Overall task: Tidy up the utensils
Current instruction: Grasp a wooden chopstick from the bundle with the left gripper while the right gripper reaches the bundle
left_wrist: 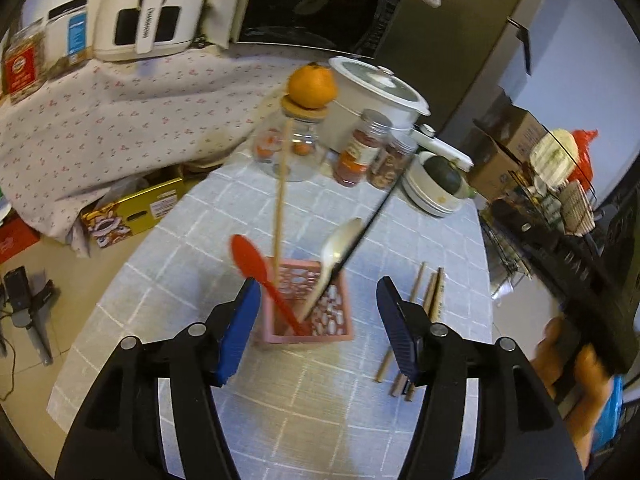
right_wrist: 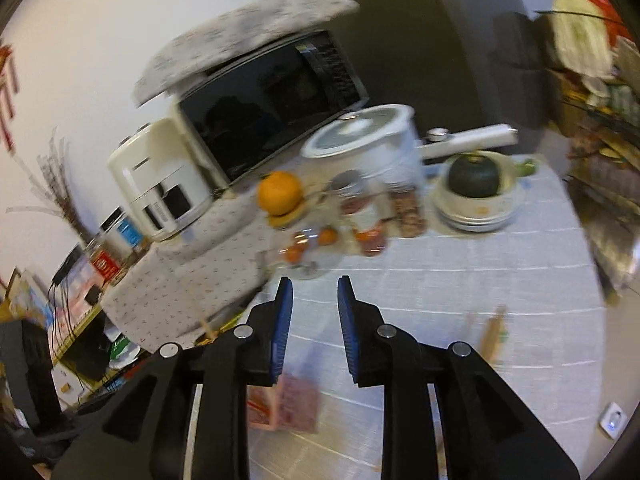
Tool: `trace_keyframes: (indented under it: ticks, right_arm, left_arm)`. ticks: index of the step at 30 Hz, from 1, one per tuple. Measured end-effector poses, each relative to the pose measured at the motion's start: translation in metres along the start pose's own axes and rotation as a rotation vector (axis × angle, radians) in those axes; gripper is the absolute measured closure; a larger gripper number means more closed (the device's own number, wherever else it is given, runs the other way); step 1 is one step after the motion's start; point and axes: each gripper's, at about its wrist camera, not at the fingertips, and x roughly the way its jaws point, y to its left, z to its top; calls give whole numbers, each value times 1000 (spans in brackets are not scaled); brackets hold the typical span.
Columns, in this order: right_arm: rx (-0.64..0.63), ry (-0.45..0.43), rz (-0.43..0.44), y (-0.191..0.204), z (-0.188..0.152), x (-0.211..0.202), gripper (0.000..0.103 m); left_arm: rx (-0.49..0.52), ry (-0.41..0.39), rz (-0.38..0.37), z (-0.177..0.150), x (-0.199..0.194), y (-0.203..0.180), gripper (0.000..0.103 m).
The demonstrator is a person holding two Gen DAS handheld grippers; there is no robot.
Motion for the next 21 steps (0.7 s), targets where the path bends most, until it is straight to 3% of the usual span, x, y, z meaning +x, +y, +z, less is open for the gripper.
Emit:
trace_keyframes:
  ticks: [5,10,16,21]
  right_arm:
    - [54,108,-119,-46,17,-23,79]
    - [172,232,-168,-87,10,-21,77]
    - [150,383,-218,-104,-9,-4,77]
    - [244,423,-225,-131,-13,-3,77]
  left_arm:
    - [70,21,-18,-9,7,-32,45]
    - [122,63,-26,-18,22,-60,45]
    - [193,139,-23,-29,51,-96,41]
    - [213,236,-30,-33,93,-115,38]
